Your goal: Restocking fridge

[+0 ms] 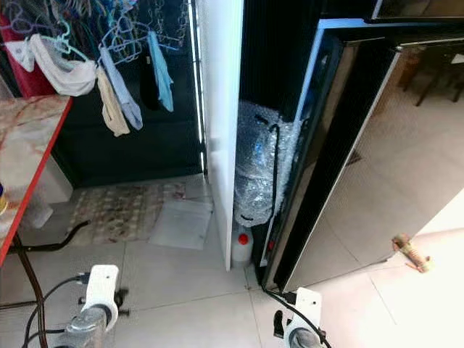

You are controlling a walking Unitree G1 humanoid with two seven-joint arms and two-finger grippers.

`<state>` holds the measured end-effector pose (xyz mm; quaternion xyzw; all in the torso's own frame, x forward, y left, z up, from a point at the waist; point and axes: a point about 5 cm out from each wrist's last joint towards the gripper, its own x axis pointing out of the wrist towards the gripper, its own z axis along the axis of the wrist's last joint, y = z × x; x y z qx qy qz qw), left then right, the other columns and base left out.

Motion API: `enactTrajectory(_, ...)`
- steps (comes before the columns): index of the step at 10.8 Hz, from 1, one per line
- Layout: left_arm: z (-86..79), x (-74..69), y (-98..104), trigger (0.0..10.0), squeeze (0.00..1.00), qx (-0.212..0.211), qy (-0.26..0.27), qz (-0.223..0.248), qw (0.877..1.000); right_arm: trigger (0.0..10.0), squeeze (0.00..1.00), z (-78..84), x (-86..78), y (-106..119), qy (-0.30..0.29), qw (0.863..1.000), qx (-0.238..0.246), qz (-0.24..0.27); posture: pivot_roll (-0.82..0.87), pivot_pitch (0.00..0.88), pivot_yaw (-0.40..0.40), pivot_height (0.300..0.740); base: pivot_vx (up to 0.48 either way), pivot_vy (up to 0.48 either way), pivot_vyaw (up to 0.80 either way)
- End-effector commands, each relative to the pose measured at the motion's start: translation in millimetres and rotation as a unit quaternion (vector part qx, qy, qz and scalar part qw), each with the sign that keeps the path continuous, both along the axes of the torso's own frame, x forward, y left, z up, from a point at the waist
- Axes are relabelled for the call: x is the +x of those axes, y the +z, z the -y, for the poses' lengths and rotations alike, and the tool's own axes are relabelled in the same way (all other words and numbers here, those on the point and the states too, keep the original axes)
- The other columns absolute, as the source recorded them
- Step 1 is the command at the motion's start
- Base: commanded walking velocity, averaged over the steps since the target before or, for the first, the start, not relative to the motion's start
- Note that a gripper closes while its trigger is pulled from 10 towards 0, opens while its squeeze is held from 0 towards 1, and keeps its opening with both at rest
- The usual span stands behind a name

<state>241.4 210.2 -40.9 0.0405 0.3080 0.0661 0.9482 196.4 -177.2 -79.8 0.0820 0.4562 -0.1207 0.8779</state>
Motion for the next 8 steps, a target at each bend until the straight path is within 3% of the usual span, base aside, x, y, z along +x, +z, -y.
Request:
enactTrajectory(1,-2.0,-1.4,2,10.0,0.00,-0.002,0.021,0.027,0.999,10.0,0.00,2.6,-0.5,0,0.007,1.000,-0.006,-0.004,0.00,0.000,-0.023,0.740,0.000,0.000,0.00)
enactTrajectory(2,-1.9,0.6,6,10.0,0.00,0.011,0.020,0.053,0.998,10.0,0.00,3.4,-0.5,0,0.008,1.000,-0.007,-0.004,0.00,0.000,-0.024,0.740,0.000,0.000,0.00)
enactTrajectory(3,-3.0,55.2,70,10.0,0.00,0.061,0.000,0.224,0.973,10.0,0.00,4.8,0.1,0,0.008,1.000,-0.008,-0.003,0.00,0.000,-0.028,0.740,0.000,0.000,0.00)
enactTrajectory(5,-6.9,80.4,118,10.0,0.00,0.104,-0.008,0.336,0.936,10.0,0.00,5.5,1.6,1,0.010,1.000,-0.008,-0.001,0.01,0.000,-0.032,0.740,0.000,0.000,0.00)
enactTrajectory(6,-0.6,90.1,139,10.0,0.00,0.106,-0.028,0.380,0.918,10.0,0.00,5.2,2.6,2,0.010,1.000,-0.007,0.000,0.01,0.000,-0.023,0.740,0.000,0.000,0.00)
enactTrajectory(8,32.2,110.0,200,10.0,0.00,0.099,-0.092,0.495,0.859,10.0,0.00,2.7,3.8,2,-0.003,1.000,-0.002,0.006,-0.01,0.000,0.002,0.740,0.000,0.000,0.00)
